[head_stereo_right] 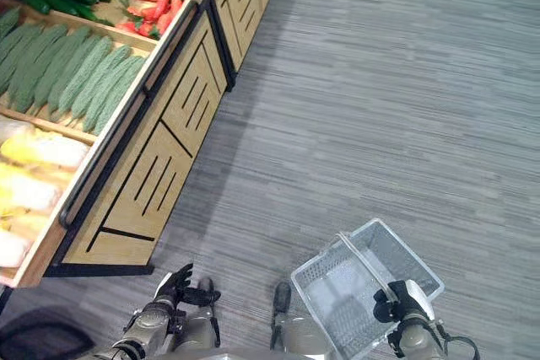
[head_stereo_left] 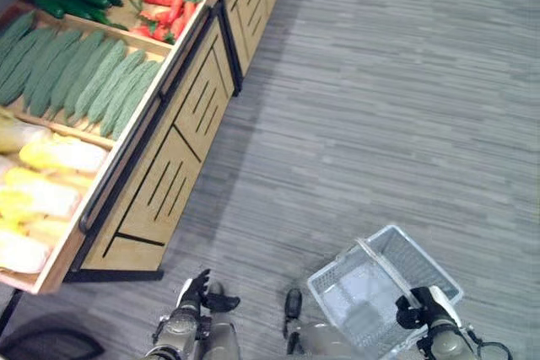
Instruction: Get the vegetables into the basket
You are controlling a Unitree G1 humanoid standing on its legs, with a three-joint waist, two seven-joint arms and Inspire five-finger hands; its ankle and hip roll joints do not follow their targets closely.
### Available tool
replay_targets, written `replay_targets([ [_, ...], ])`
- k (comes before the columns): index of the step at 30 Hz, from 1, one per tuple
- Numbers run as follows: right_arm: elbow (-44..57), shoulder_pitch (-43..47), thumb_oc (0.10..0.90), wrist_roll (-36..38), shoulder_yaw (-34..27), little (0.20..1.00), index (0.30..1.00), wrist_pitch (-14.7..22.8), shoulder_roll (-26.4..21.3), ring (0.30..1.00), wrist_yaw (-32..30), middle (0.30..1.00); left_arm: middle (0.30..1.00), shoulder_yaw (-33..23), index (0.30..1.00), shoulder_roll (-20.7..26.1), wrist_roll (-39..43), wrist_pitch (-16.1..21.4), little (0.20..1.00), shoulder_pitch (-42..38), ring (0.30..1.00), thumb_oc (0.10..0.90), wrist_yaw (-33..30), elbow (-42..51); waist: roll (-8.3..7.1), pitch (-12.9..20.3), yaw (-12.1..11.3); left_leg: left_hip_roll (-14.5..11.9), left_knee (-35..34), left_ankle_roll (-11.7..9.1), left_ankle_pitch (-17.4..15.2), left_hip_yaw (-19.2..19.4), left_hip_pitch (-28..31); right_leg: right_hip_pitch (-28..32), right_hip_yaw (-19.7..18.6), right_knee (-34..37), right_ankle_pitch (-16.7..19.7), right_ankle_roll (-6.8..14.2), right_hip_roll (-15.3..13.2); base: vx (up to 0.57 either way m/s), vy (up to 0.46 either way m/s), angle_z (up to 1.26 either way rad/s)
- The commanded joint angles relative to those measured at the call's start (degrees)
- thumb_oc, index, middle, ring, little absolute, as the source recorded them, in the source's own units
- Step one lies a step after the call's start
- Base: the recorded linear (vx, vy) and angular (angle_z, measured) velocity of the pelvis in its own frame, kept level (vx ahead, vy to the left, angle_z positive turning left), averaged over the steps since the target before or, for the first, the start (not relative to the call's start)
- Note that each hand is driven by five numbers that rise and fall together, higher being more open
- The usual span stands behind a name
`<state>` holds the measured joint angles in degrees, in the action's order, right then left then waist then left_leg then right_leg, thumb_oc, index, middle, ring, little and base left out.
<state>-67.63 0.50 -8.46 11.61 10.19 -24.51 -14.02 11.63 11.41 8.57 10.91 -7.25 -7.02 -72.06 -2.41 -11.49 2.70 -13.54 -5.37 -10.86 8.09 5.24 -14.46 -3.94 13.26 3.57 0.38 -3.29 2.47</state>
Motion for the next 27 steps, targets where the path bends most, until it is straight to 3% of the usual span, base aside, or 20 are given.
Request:
replay_targets([
  [1,2.1,-2.8,0.400,1.5,-2.7,0.300,0.300,1.3,-5.2,0.300,-2.9,0.300,1.000,0.4,1.000,2.6,-0.8,1.3,1.000,1.9,1.000,0.900,-2.0,0.6,1.31,1.1,-1.1,2.5,3.7,3.3,2.1,-0.9,2.4,-1.8,-5.9,-8.6,-0.4,10.0,-9.9,0.33,0.294,-0.48],
  [4,0.2,-3.2,0.400,1.4,-3.2,0.300,0.300,0.7,-4.2,0.300,-2.8,0.300,1.000,1.0,1.000,3.0,-1.7,1.3,1.000,1.7,1.000,0.900,-1.7,0.0,0.89,1.5,-1.1,4.0,3.5,4.0,1.4,0.9,3.4,-0.9,-6.2,-9.0,0.0,10.9,-11.6,0.15,0.195,-0.45],
  [11,-1.5,-1.7,0.400,1.8,-2.5,0.300,0.300,0.1,-1.7,0.300,-2.1,0.300,1.000,2.0,1.000,4.7,-1.9,1.7,1.000,0.4,1.000,0.900,-1.2,1.2,-1.65,1.3,-1.4,7.4,7.6,6.2,-3.2,3.2,2.2,-1.9,-8.4,-7.2,6.1,13.8,-15.8,0.08,0.186,-0.09],
  [22,-2.4,-0.5,0.400,1.4,-1.7,0.300,0.300,0.0,-0.9,0.300,-2.0,0.300,1.000,1.8,1.000,5.0,-2.2,2.0,1.000,0.7,1.000,0.900,-1.1,0.2,-3.64,1.6,-1.9,8.8,6.2,7.5,-4.4,3.7,3.0,-2.0,-9.0,-6.7,10.1,15.5,-16.9,0.05,0.076,0.00],
  [27,-2.5,1.0,0.400,0.4,-0.2,0.300,0.300,-0.1,-0.5,0.300,-1.9,0.300,1.000,0.0,1.000,4.6,-2.1,1.5,1.000,1.8,1.000,0.900,-2.0,-1.3,-4.92,2.0,-3.0,11.1,5.6,9.3,-5.8,3.3,4.3,-1.8,-9.6,-8.9,16.0,17.1,-18.5,0.06,0.121,0.01],
])
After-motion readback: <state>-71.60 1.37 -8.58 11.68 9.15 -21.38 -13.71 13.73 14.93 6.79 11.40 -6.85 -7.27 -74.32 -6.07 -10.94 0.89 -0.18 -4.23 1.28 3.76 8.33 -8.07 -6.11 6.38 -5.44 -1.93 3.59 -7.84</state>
